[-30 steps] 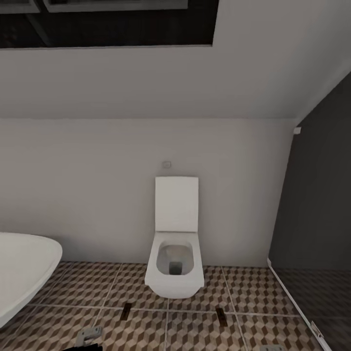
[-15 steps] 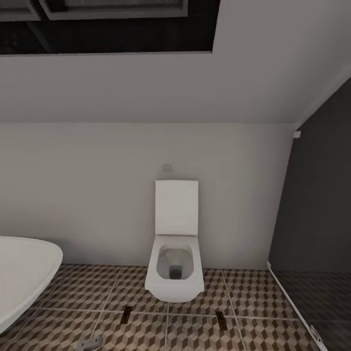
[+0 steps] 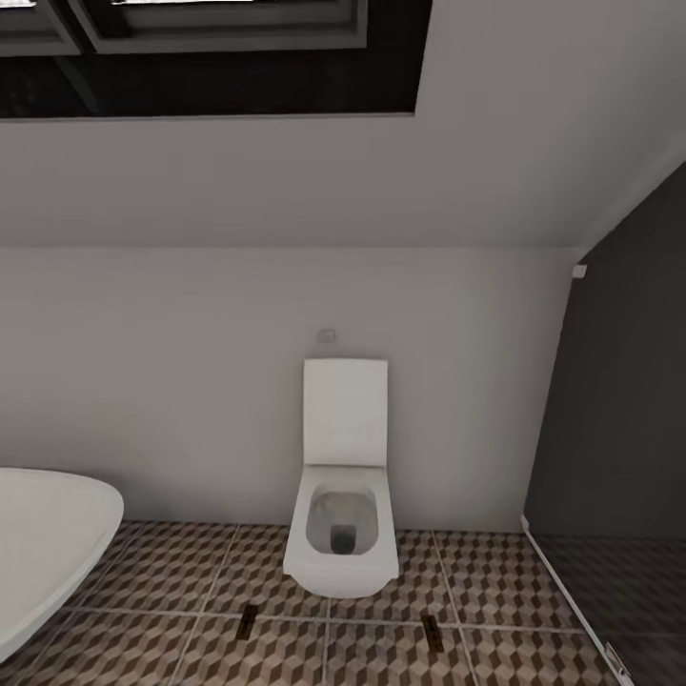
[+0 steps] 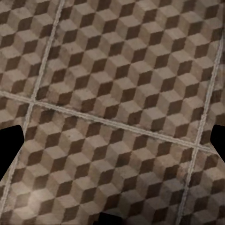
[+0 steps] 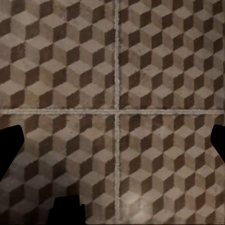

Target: Take the four mousetraps from the cabinet in the bathroom and place them on the bathroom floor. Make sure all four end up on the same floor surface, and ensure that at least two of them are either under or directly next to the same bathroom sink.

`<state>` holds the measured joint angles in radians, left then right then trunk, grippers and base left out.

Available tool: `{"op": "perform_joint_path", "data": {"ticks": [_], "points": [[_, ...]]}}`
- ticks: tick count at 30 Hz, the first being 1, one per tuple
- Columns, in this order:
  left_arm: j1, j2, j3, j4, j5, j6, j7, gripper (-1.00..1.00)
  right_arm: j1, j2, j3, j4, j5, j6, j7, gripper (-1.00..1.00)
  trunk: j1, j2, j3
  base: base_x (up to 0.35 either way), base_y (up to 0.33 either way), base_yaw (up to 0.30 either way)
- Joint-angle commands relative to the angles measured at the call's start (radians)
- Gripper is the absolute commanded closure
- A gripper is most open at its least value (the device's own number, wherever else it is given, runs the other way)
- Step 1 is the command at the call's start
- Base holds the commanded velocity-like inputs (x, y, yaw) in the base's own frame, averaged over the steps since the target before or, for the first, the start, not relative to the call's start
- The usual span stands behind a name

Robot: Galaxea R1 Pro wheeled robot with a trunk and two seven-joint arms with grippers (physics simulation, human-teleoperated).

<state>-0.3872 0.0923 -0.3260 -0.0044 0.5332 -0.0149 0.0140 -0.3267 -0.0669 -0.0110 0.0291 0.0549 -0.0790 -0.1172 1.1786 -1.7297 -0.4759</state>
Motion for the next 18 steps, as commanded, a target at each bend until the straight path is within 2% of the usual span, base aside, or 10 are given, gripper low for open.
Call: {"op": "perform_joint_path", "data": {"ticks": [1,9,15,18], "points": [[0.005,-0.002,-0.008,0.000,0.008,-0.008,0.001,-1.00,0.005,0.000,-0.001,0.003,0.006,-0.005,-0.002,-1.00,-0.004,0.007,0.002,0.000,0.000,0.000],[0.031,-0.021,-0.008,0.000,0.008,-0.031,0.001,-1.00,0.056,0.005,-0.001,0.003,0.006,-0.003,0.004,-1.00,-0.035,0.063,0.027,0.000,0.000,0.000],[0.050,-0.030,-0.009,0.000,0.005,-0.034,0.000,-1.00,0.081,0.031,-0.001,0.003,0.007,-0.002,0.005,-1.00,-0.058,0.105,0.046,0.000,0.000,0.000],[0.067,-0.044,-0.009,0.000,0.003,-0.036,0.000,-1.00,0.092,0.039,-0.001,0.003,0.008,-0.001,0.006,-1.00,-0.069,0.126,0.055,0.000,0.000,0.000]]}}
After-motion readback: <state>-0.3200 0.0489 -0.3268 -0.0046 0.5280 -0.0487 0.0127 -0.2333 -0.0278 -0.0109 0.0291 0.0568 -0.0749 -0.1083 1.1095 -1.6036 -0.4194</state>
